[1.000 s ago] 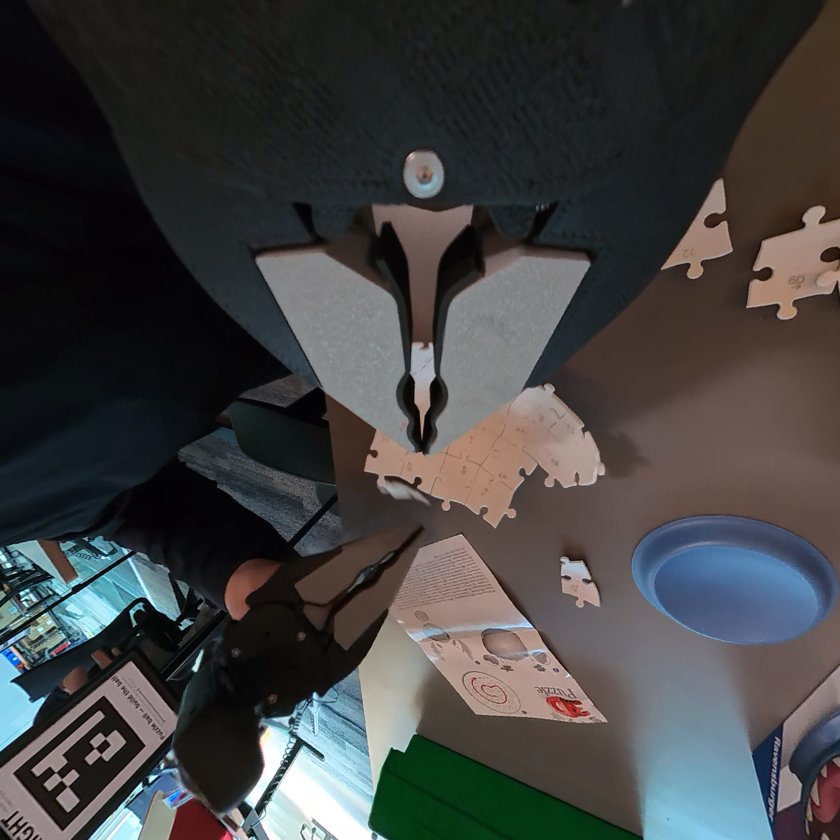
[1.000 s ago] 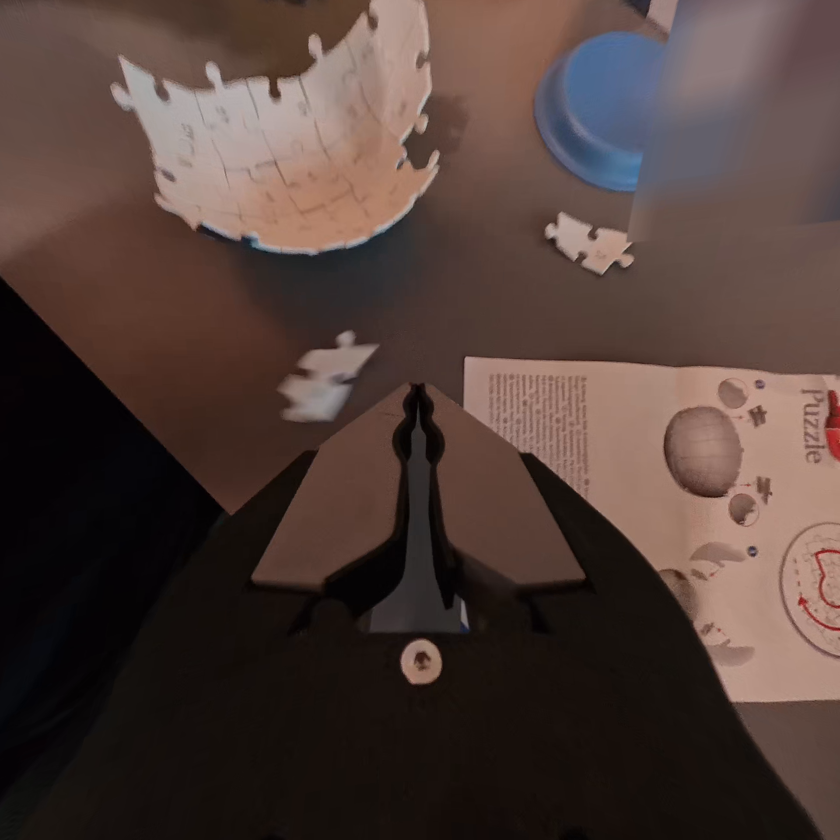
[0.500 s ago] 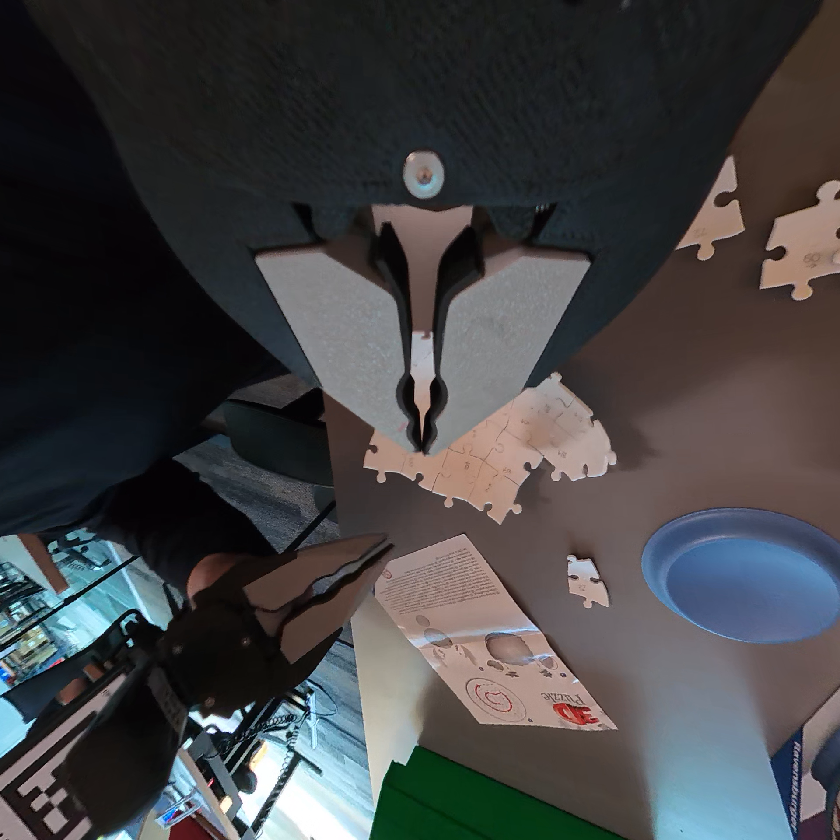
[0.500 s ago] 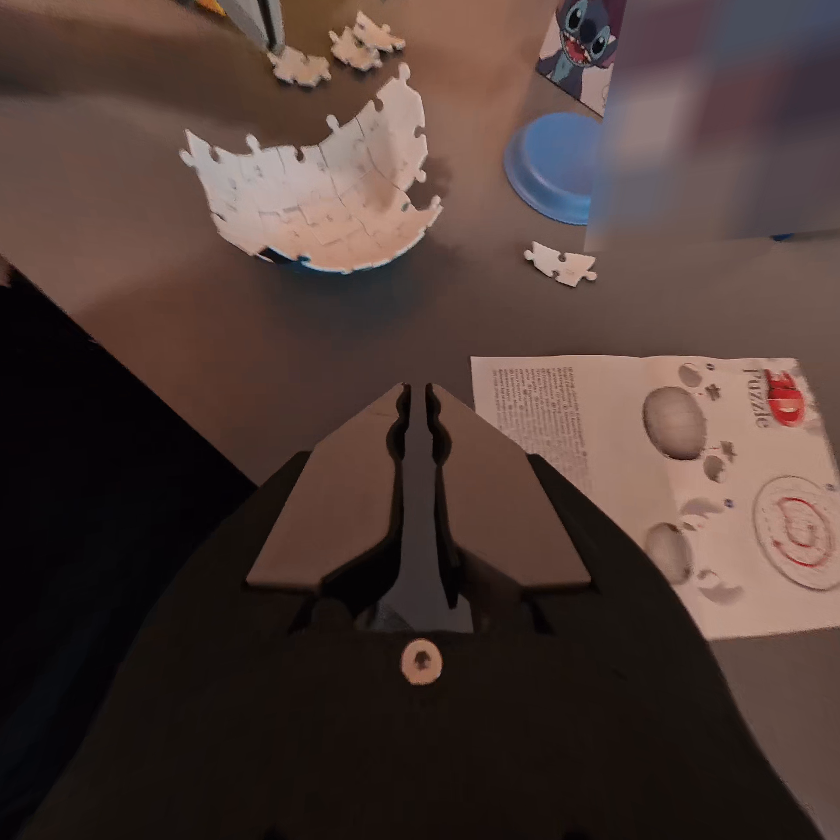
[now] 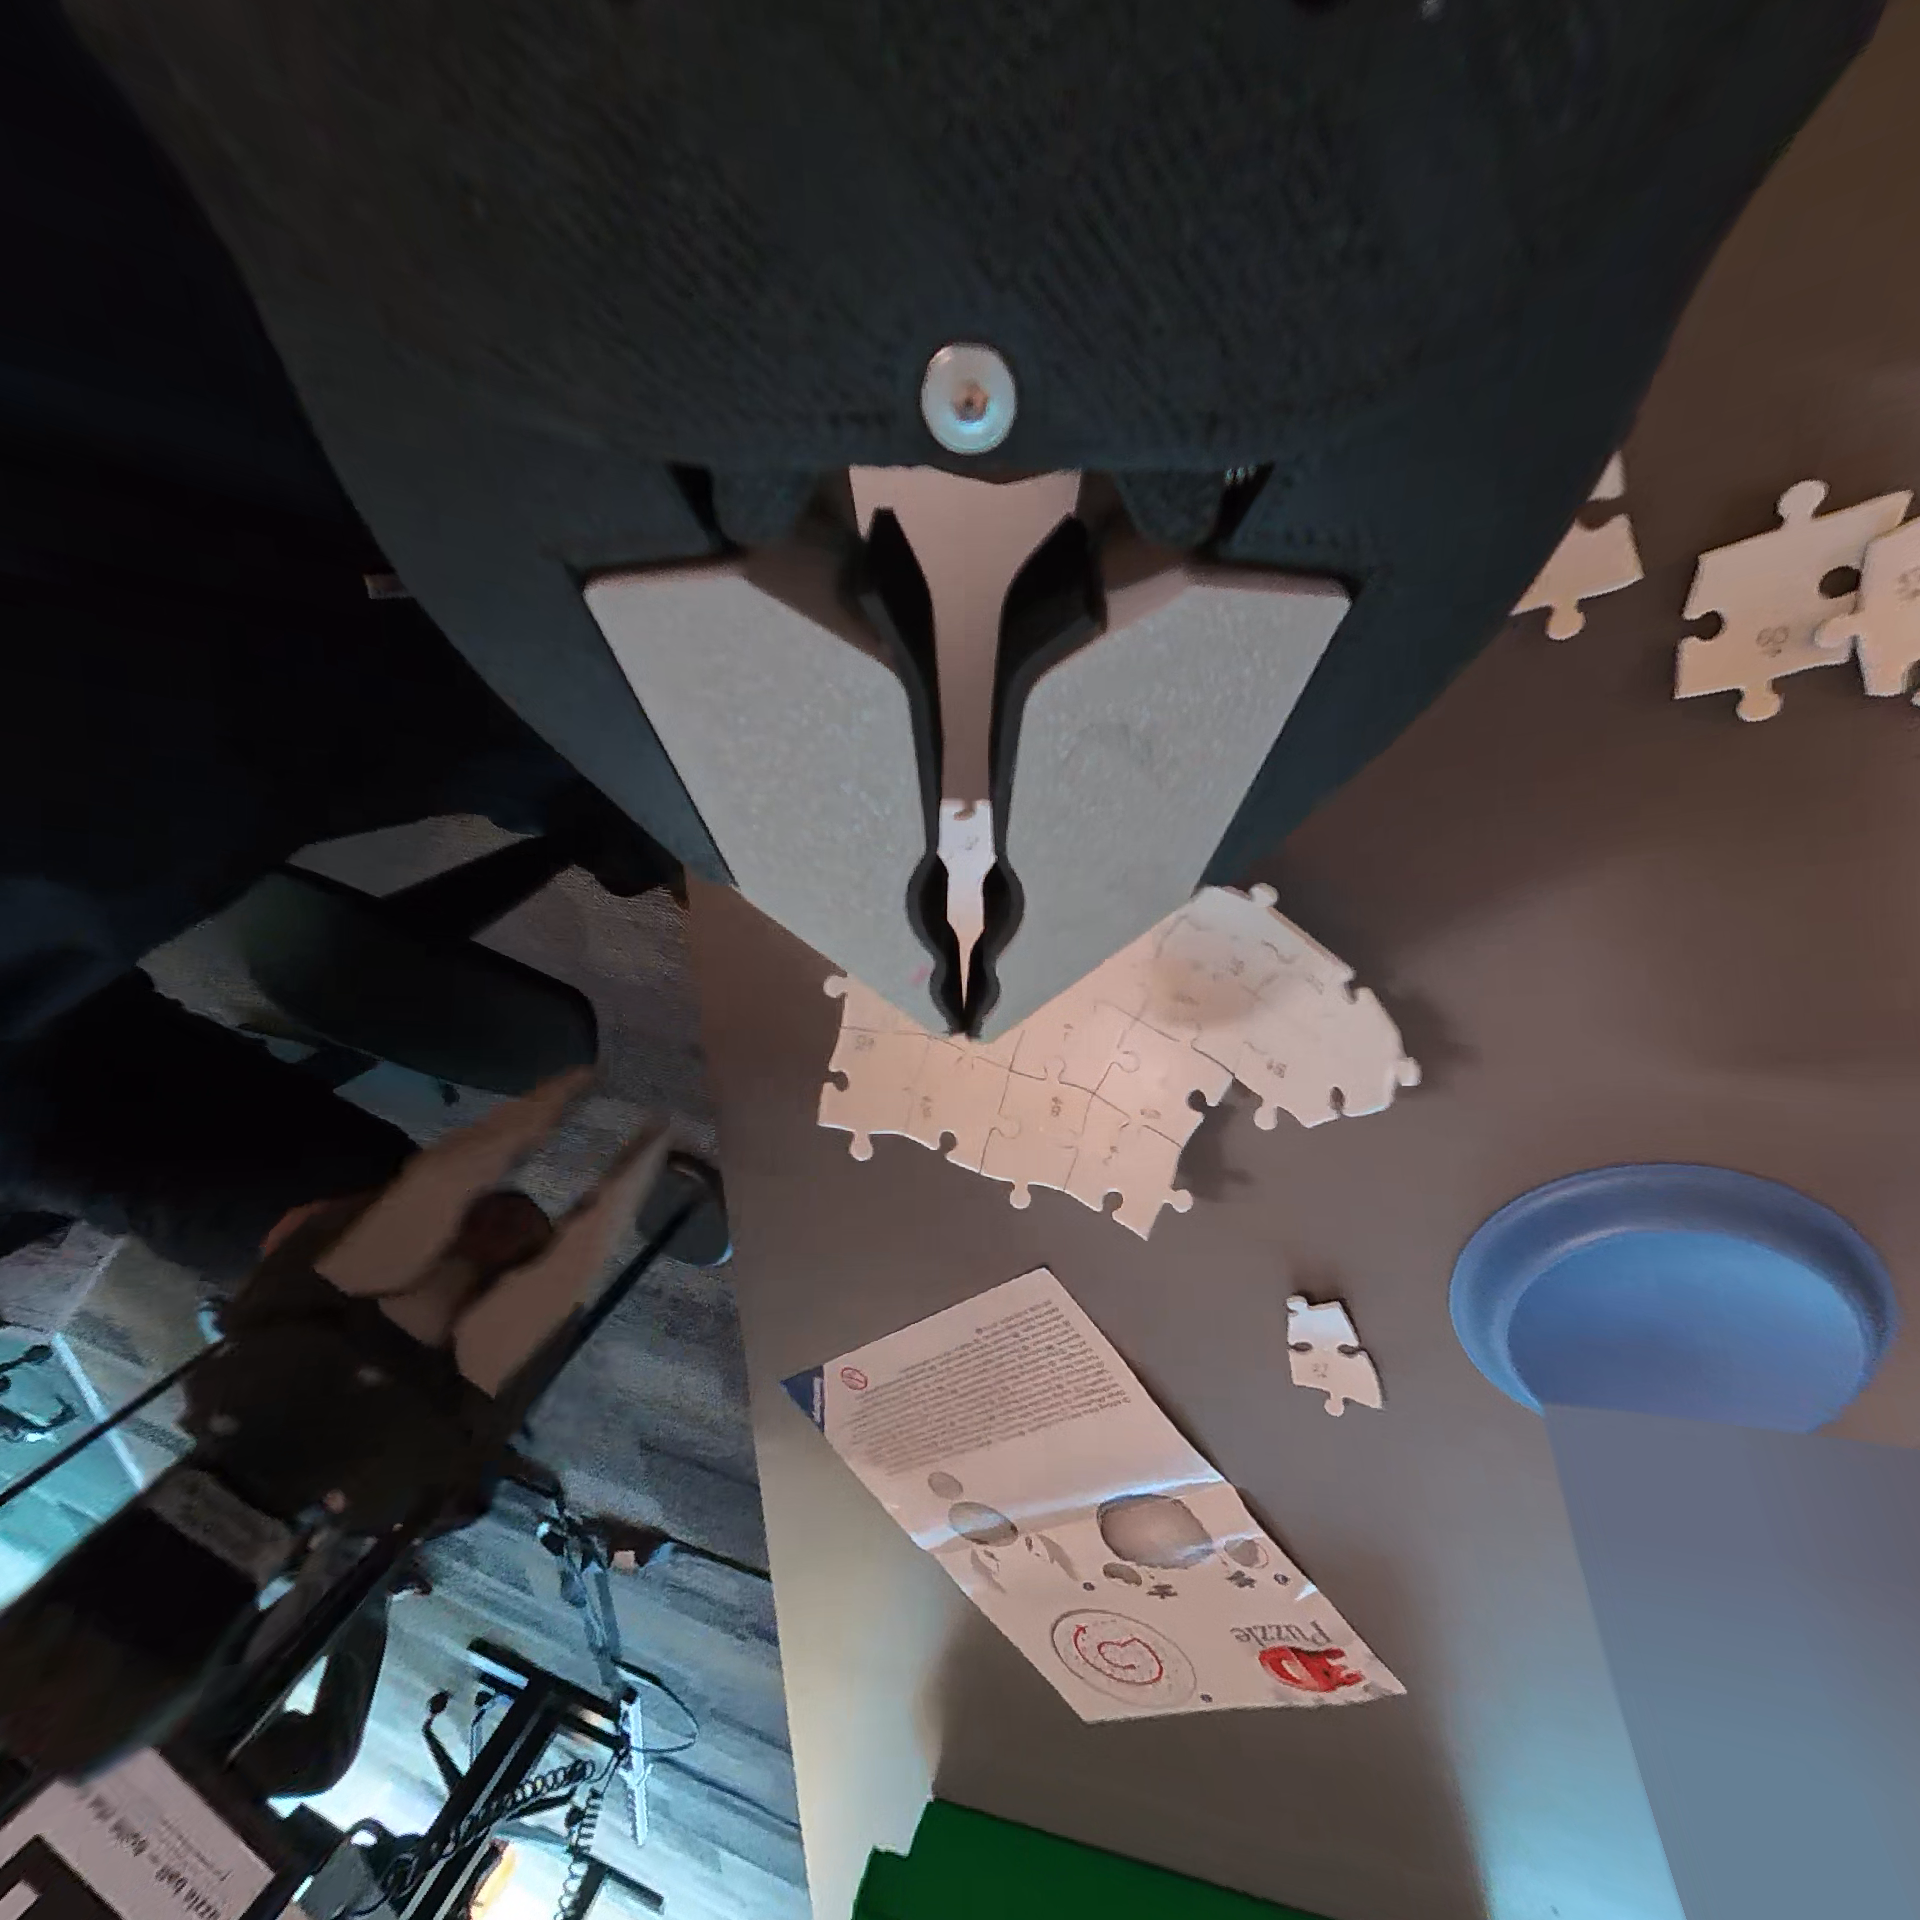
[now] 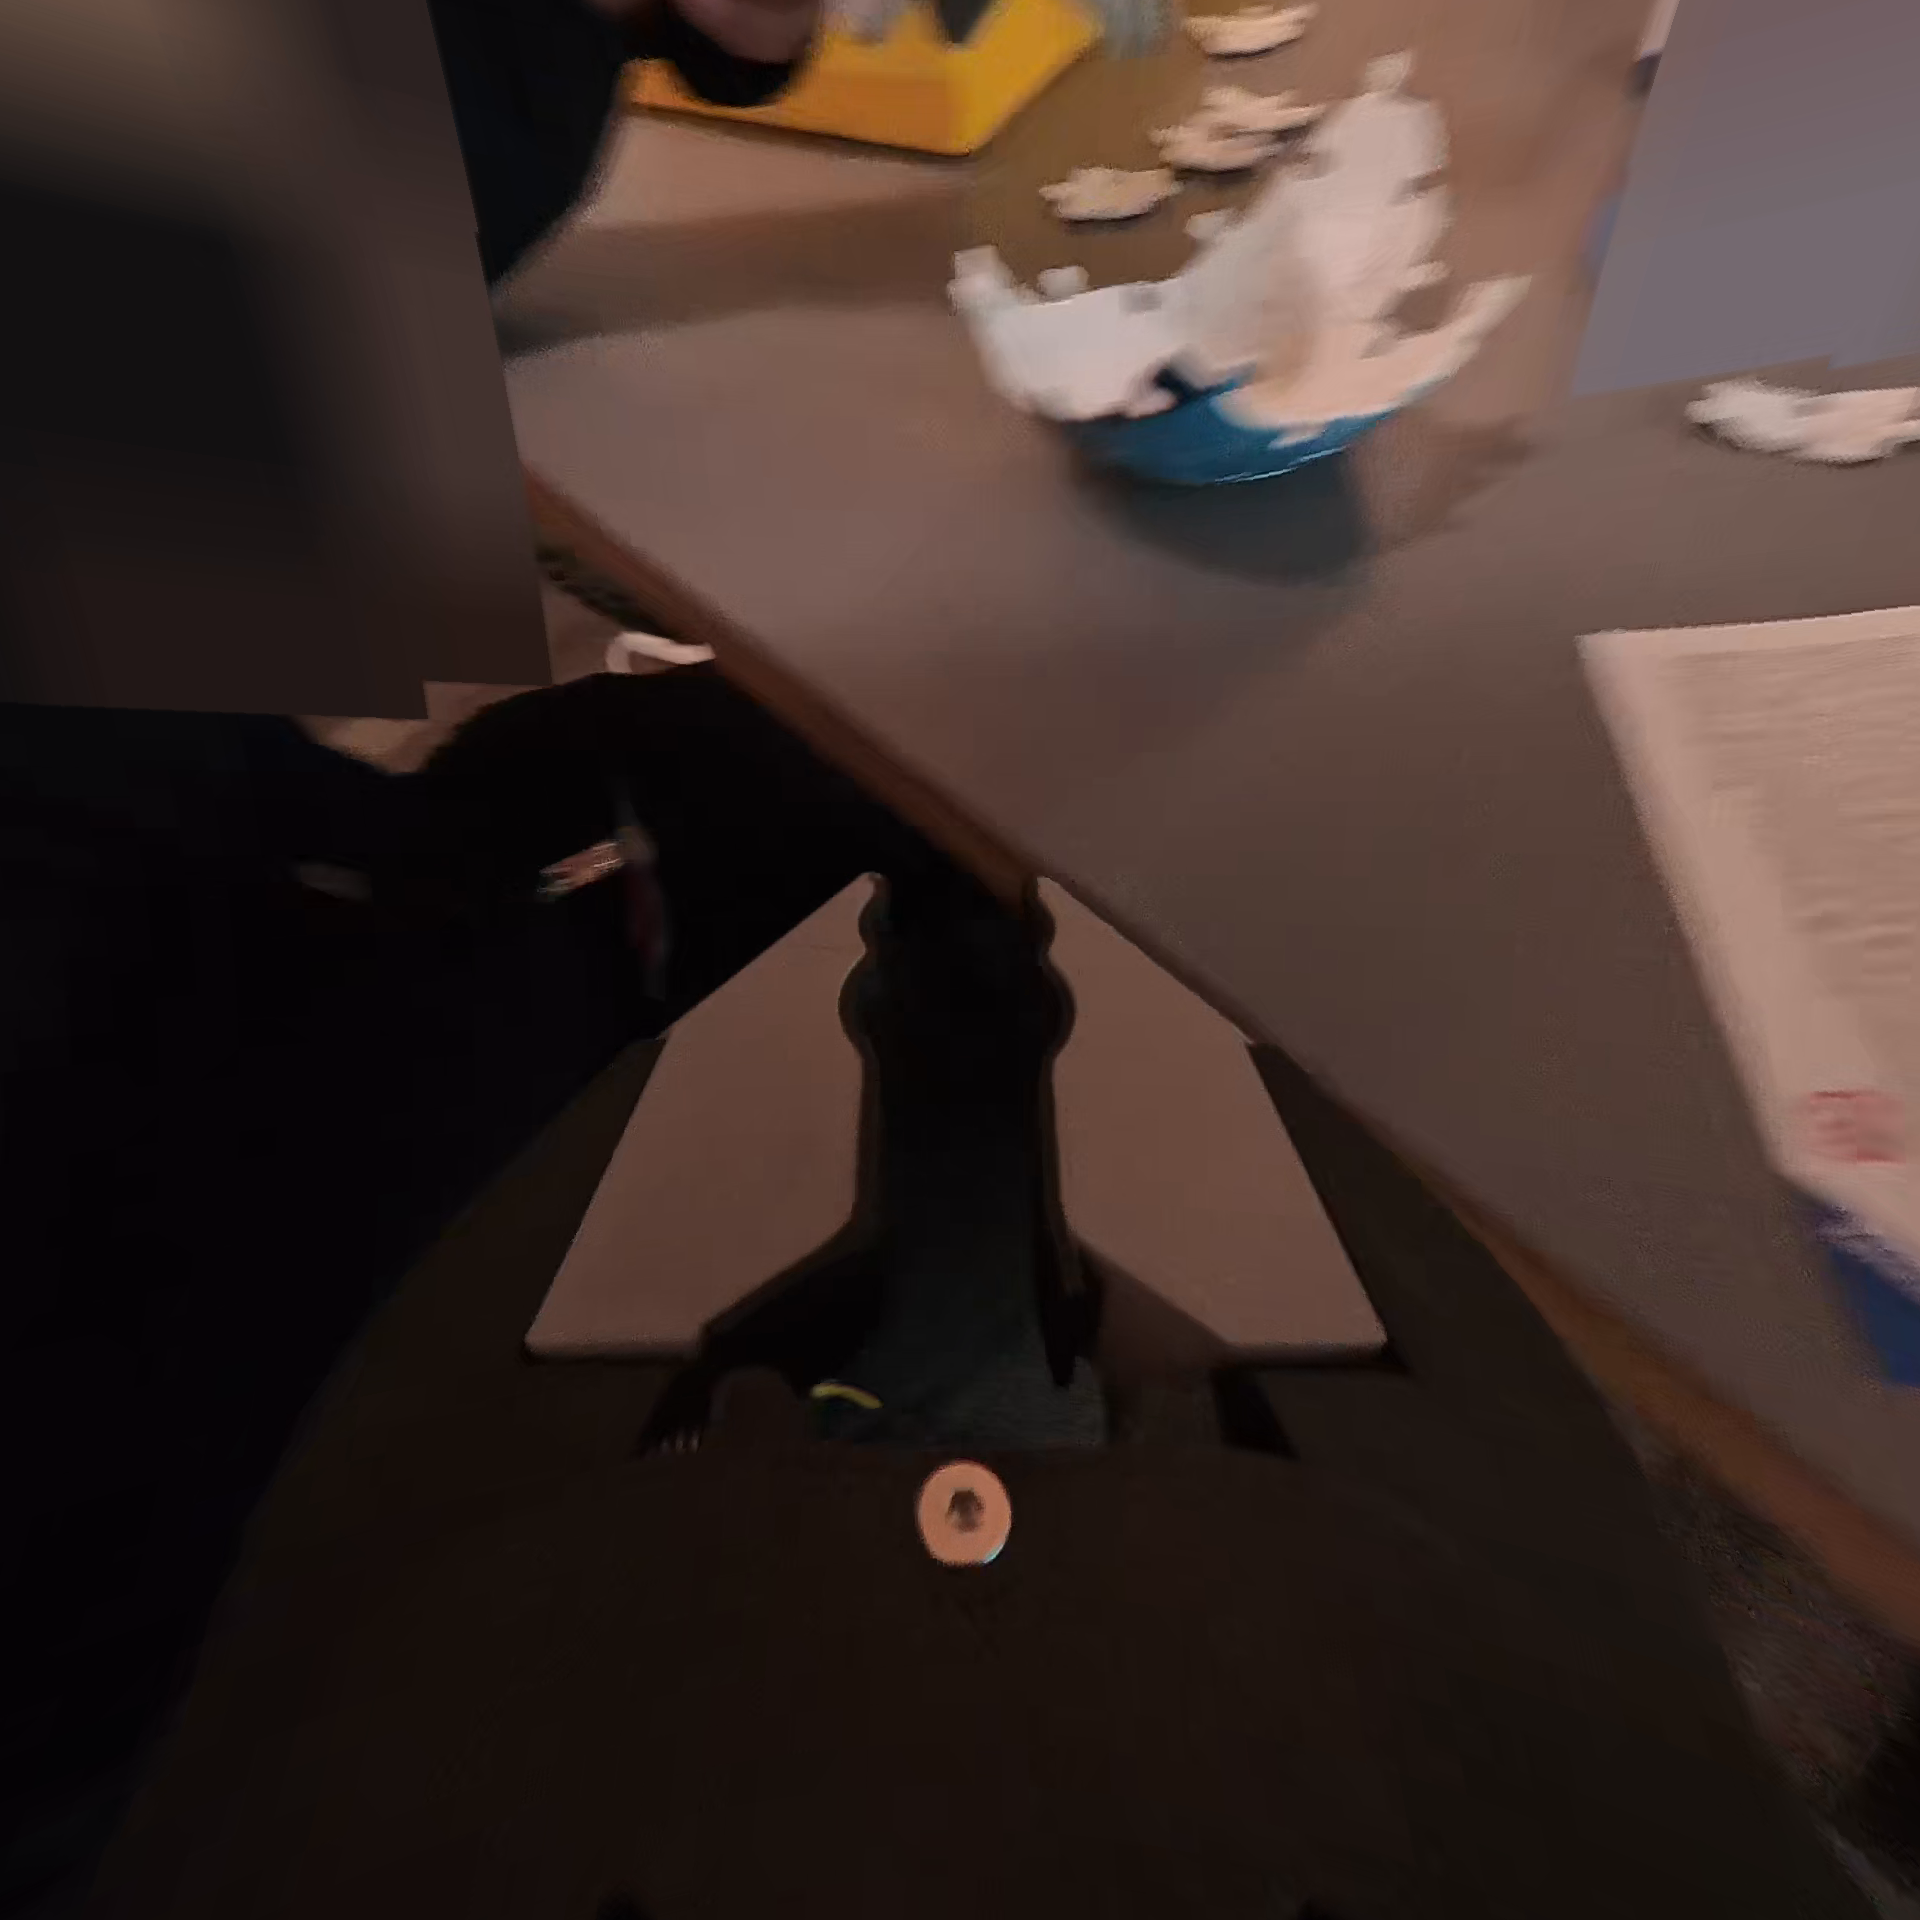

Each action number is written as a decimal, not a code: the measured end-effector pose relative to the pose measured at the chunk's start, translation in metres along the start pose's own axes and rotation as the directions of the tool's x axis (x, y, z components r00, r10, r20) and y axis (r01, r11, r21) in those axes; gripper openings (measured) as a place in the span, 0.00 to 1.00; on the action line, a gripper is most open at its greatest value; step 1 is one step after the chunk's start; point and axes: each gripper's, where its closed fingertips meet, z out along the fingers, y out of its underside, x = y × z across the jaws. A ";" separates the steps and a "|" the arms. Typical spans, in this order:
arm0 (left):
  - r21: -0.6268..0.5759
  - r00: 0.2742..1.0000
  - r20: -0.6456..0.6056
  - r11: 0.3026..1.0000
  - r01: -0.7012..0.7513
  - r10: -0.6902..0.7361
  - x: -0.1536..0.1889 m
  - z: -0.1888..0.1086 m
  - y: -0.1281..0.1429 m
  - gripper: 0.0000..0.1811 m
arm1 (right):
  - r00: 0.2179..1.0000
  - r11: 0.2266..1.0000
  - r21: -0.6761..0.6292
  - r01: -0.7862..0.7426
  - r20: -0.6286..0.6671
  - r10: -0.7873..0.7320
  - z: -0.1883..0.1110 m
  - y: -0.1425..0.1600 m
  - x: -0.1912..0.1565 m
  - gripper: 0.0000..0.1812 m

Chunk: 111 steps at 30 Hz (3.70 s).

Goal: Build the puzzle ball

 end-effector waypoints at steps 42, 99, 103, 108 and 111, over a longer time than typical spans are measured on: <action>0.133 0.991 0.129 0.991 0.006 -0.023 0.091 -0.096 0.082 0.04 | 0.801 0.795 -0.189 0.576 -0.063 -0.595 0.136 0.053 -0.079 0.16; -0.113 0.879 0.274 0.921 -0.373 0.390 0.101 0.085 0.054 0.11 | 0.951 0.899 -0.412 -0.149 -0.308 0.016 0.091 0.318 0.146 0.23; -0.026 0.940 0.194 0.959 -0.282 0.282 0.090 0.078 0.050 0.22 | 0.926 0.829 -0.441 -0.344 -0.303 0.224 0.174 0.375 0.219 0.17; 0.077 0.953 0.079 0.952 -0.297 0.291 0.097 0.072 0.037 0.20 | 0.476 0.483 0.009 -0.876 -0.145 0.867 0.292 0.410 0.263 0.16; 0.061 0.928 0.152 0.934 -0.351 0.339 0.089 0.078 0.031 0.19 | 0.410 0.434 0.123 -0.893 -0.178 0.895 0.342 0.440 0.274 0.17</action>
